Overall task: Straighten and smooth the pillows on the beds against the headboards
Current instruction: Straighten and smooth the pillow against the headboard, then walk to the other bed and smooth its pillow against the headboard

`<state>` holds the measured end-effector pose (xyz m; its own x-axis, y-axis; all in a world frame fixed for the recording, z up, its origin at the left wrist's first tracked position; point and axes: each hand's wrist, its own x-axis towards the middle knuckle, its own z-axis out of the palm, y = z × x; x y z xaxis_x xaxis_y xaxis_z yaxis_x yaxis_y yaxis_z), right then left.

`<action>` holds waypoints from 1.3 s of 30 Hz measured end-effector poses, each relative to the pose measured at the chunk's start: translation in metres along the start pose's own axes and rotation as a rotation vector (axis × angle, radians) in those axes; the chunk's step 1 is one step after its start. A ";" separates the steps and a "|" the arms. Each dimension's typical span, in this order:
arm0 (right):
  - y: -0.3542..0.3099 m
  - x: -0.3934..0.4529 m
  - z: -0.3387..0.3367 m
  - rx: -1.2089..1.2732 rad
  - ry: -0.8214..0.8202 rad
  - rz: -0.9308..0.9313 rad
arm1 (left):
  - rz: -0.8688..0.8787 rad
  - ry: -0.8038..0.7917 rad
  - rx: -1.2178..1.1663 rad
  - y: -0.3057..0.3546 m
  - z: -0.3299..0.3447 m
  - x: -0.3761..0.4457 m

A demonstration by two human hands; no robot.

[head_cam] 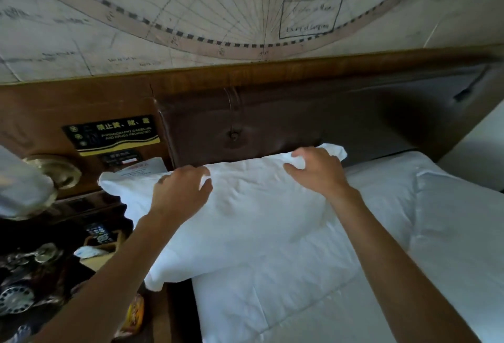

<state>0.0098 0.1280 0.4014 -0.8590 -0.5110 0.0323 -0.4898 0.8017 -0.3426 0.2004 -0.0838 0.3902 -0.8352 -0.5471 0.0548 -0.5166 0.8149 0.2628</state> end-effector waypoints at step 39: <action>0.043 -0.597 -0.079 -0.086 0.372 0.996 | 1.321 -0.013 -0.205 0.256 0.019 -0.356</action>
<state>0.4897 0.4916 0.4417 -0.8627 0.5017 0.0638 0.4617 0.8329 -0.3052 0.3624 0.3230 0.4198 -0.6857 0.6273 0.3692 0.7116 0.6843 0.1591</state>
